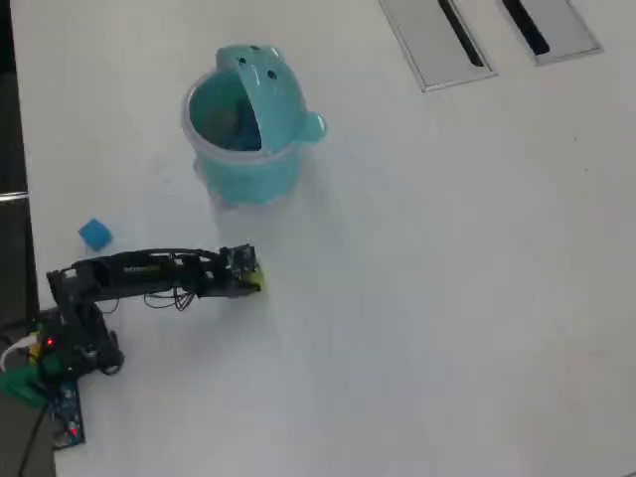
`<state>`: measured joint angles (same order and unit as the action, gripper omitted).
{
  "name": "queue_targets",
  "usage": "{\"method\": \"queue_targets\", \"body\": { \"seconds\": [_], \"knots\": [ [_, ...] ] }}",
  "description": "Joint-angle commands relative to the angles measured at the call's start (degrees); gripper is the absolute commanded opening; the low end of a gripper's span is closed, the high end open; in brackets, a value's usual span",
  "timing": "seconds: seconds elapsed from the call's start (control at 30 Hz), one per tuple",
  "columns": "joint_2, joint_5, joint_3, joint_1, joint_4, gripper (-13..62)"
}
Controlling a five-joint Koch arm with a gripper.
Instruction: Grasp RGB lego blocks and put them in the bin one by one.
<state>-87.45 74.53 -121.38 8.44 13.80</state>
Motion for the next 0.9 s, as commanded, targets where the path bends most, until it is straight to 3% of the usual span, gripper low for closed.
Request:
{"method": "queue_targets", "body": {
  "seconds": [0.0, 0.43, 0.87],
  "knots": [
    [-4.6, -1.5, 3.9, 1.0, -4.4, 12.7],
    [-19.1, -3.1, 8.8, 11.8, -4.4, 12.5],
    [-23.3, -3.2, 17.7, 21.5, -12.0, 12.4]
  ]
}}
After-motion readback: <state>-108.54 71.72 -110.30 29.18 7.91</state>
